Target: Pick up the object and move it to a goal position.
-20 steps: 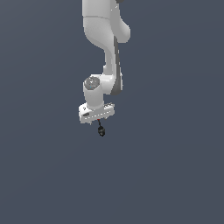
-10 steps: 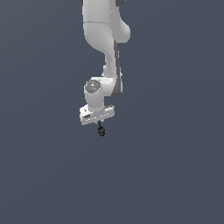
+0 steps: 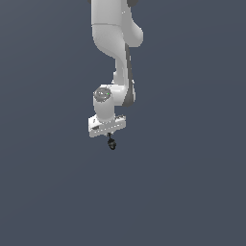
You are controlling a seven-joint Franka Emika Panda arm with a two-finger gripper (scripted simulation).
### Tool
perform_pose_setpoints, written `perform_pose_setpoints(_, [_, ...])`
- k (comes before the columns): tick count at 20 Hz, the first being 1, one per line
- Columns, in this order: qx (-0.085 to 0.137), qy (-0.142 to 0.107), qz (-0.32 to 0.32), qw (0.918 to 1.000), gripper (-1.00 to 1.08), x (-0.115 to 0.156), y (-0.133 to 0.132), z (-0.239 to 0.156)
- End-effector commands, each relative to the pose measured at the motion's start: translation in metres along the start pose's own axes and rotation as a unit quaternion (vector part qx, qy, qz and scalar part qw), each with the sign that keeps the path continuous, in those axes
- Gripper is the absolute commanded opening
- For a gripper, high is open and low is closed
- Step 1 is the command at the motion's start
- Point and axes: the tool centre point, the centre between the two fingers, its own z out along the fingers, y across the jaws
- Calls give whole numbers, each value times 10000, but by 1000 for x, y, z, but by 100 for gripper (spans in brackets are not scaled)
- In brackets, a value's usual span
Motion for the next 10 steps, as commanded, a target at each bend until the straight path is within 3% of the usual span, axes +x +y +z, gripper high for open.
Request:
perform_pose_setpoints(1, [-3, 4, 0, 10000, -100, 2, -3, -3])
perform_pose_setpoints(10, [-4, 4, 2, 10000, -100, 27, -53, -35])
